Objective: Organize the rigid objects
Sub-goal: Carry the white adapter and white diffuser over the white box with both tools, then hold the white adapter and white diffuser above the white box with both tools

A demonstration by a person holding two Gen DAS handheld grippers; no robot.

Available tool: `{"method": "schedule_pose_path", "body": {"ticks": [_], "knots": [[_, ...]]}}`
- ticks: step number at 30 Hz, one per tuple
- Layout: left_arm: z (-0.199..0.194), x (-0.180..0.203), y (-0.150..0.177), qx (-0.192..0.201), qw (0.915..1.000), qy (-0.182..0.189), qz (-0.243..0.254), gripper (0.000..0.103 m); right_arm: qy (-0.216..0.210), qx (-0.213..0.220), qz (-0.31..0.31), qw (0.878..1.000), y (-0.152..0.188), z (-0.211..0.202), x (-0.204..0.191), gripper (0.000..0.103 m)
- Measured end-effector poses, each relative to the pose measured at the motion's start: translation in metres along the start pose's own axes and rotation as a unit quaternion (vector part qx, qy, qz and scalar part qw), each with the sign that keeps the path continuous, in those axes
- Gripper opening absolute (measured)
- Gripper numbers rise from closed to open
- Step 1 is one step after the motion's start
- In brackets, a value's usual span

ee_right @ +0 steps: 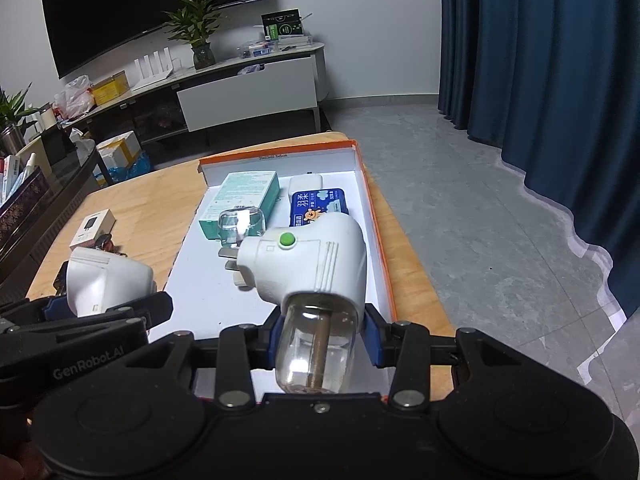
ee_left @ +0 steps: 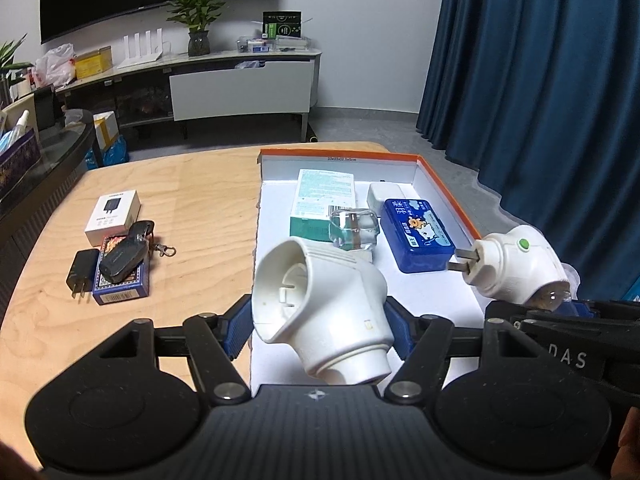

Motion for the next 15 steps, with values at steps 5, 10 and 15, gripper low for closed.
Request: {"method": "schedule_pose_path", "body": {"ticks": [5,10,15], "knots": [[-0.0003,-0.0014,-0.0012,0.001,1.0,-0.003,-0.003,0.069,-0.001,0.001,0.001,1.0,-0.0006,-0.0002,0.0007,0.049],[0.0001,-0.0013,-0.0018,0.001,1.0,-0.003,-0.001,0.069,-0.001,0.001,0.001,1.0,-0.0013,-0.0006,0.0006,0.049],[0.0011,-0.0027,-0.0023,0.0,1.0,-0.003,-0.003,0.069,-0.001,0.001,0.0,1.0,-0.0013,-0.0005,0.0005,0.049]]}}
Point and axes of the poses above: each gripper's, at about its wrist camera, not at the fingertips, and z roughly the way its jaws point, x to its right, y to its underside, the point moved 8 cm from there along z, roughly the way its jaws point, and after that the axes turned 11 degrees about x, right-handed, at the moved point
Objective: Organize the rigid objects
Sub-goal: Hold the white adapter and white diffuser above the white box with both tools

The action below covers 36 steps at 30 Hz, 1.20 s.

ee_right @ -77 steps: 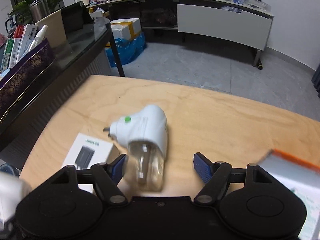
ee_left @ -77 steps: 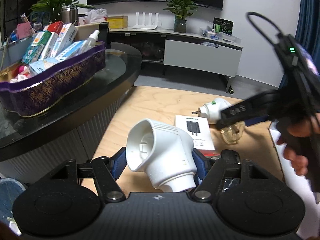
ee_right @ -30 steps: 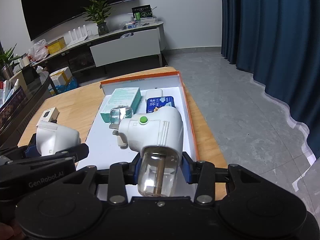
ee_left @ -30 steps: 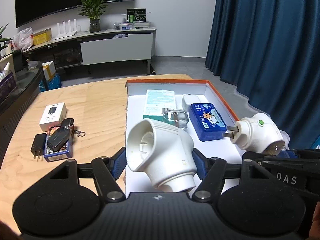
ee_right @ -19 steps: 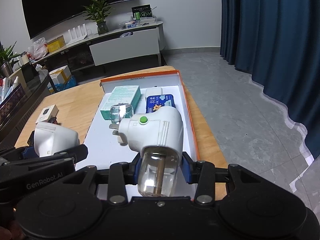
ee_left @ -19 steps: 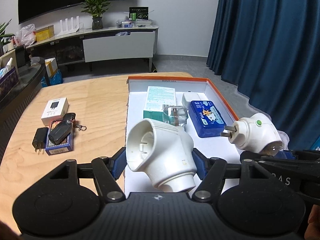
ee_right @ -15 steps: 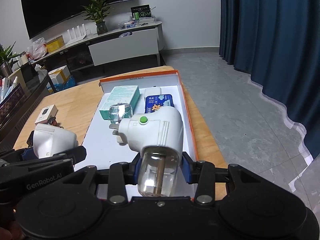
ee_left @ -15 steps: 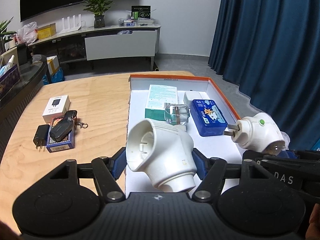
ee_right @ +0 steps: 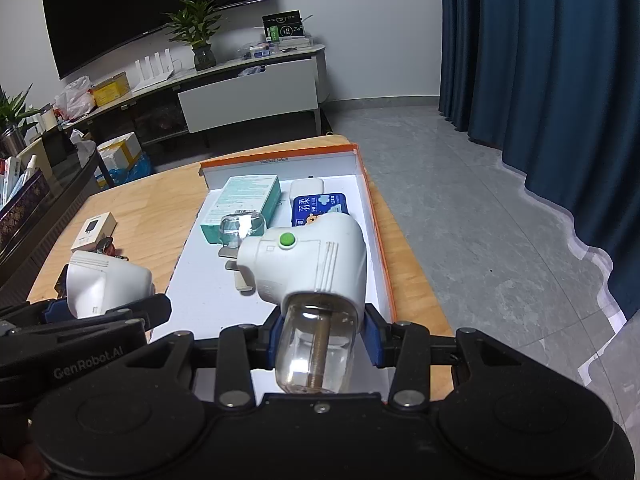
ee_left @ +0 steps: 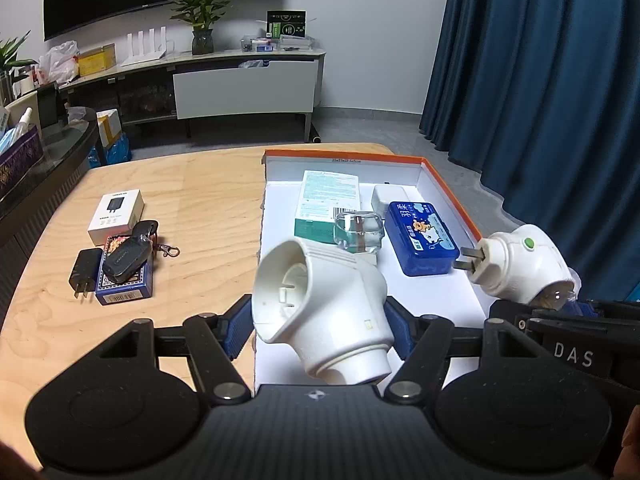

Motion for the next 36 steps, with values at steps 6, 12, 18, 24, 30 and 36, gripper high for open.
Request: {"method": "schedule_pose_path", "body": {"ticks": [6,12,18,24,30,36], "knots": [[0.0001,-0.0011,-0.0005,0.0,1.0,-0.001,0.0,0.069,-0.003,0.0,0.0,1.0,-0.0009,-0.0003,-0.0019,0.049],[-0.0004,-0.0015,-0.0016,0.001,1.0,0.0,-0.001,0.069,-0.002,0.001,-0.003,1.0,-0.0007,-0.0006,-0.0029,0.049],[0.0005,-0.0026,-0.0004,-0.003,1.0,-0.001,-0.003,0.069,-0.002,-0.001,-0.005,1.0,0.0005,-0.0001,-0.0052,0.049],[0.0001,-0.0021,-0.0021,-0.001,1.0,-0.002,-0.003,0.069,-0.004,-0.003,-0.005,1.0,0.0016,0.0018,-0.0057,0.049],[-0.0001,-0.0024,-0.0015,-0.002,1.0,-0.001,-0.005,0.069,-0.005,-0.005,-0.005,1.0,0.002,0.0021,-0.0061,0.049],[0.0007,-0.0025,-0.0016,-0.003,1.0,-0.002,-0.006,0.069,-0.004,-0.005,-0.006,1.0,0.002,0.0028,-0.0064,0.049]]}}
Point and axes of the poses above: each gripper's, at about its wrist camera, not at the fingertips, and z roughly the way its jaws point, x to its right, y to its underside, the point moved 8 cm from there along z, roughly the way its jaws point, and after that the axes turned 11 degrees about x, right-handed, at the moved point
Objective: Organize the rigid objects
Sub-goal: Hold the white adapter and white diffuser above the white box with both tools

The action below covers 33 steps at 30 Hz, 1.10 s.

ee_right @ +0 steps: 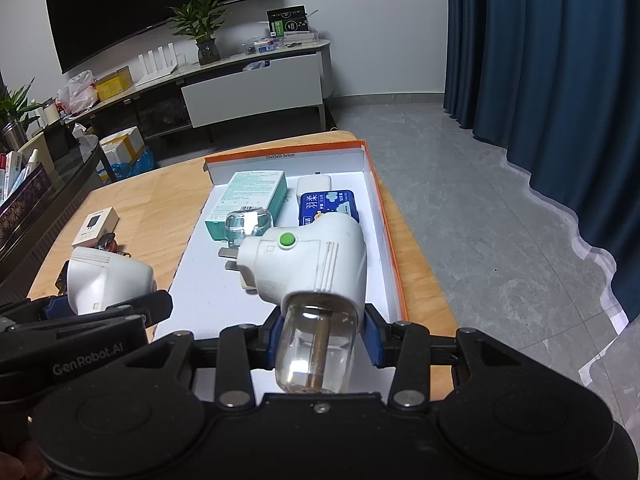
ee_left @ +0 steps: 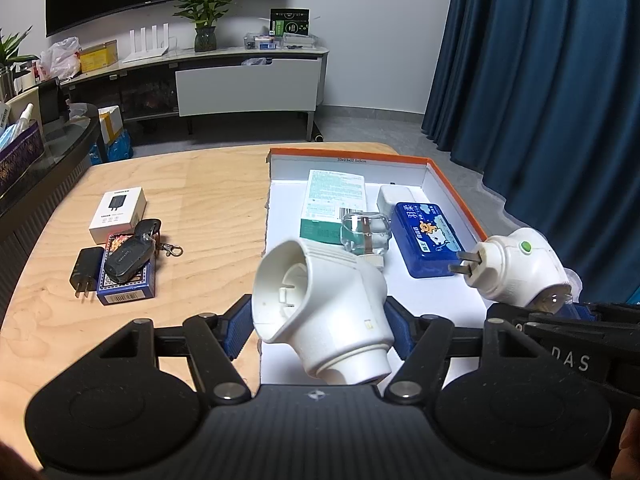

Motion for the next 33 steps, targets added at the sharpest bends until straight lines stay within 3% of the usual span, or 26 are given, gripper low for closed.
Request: {"method": "schedule_pose_path", "body": {"ticks": [33], "knots": [[0.0052,-0.0021,0.0035,-0.006,1.0,0.0,-0.005,0.069,-0.001,-0.009,0.001,1.0,0.0068,0.0081,-0.0008,0.049]]}}
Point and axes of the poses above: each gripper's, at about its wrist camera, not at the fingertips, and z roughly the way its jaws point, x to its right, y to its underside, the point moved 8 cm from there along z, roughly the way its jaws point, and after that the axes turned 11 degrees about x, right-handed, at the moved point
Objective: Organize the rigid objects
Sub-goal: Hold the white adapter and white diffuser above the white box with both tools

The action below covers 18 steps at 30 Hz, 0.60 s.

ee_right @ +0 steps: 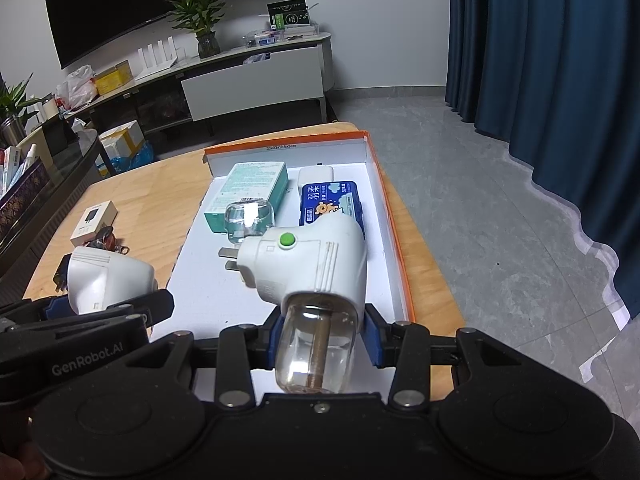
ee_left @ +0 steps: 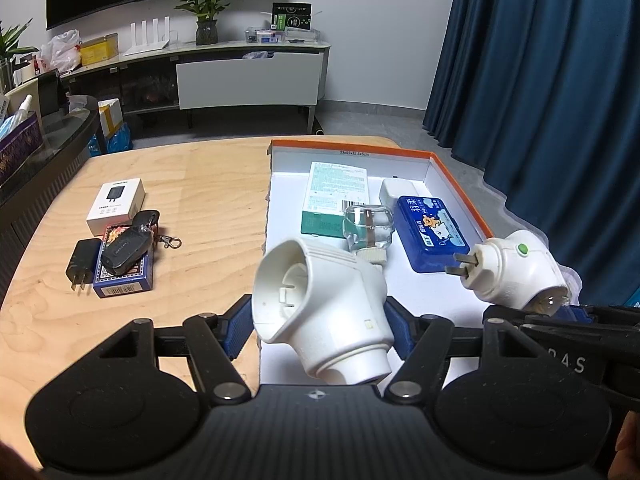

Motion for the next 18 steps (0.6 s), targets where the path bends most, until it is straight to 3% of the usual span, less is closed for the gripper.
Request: {"method": "schedule_pose_path", "body": {"ticks": [18], "knots": [[0.0007,-0.0001,0.0017,-0.002,1.0,0.001,-0.001,0.069,-0.002,-0.005,-0.001,1.0,0.0011,0.0031,-0.0021,0.049]]}}
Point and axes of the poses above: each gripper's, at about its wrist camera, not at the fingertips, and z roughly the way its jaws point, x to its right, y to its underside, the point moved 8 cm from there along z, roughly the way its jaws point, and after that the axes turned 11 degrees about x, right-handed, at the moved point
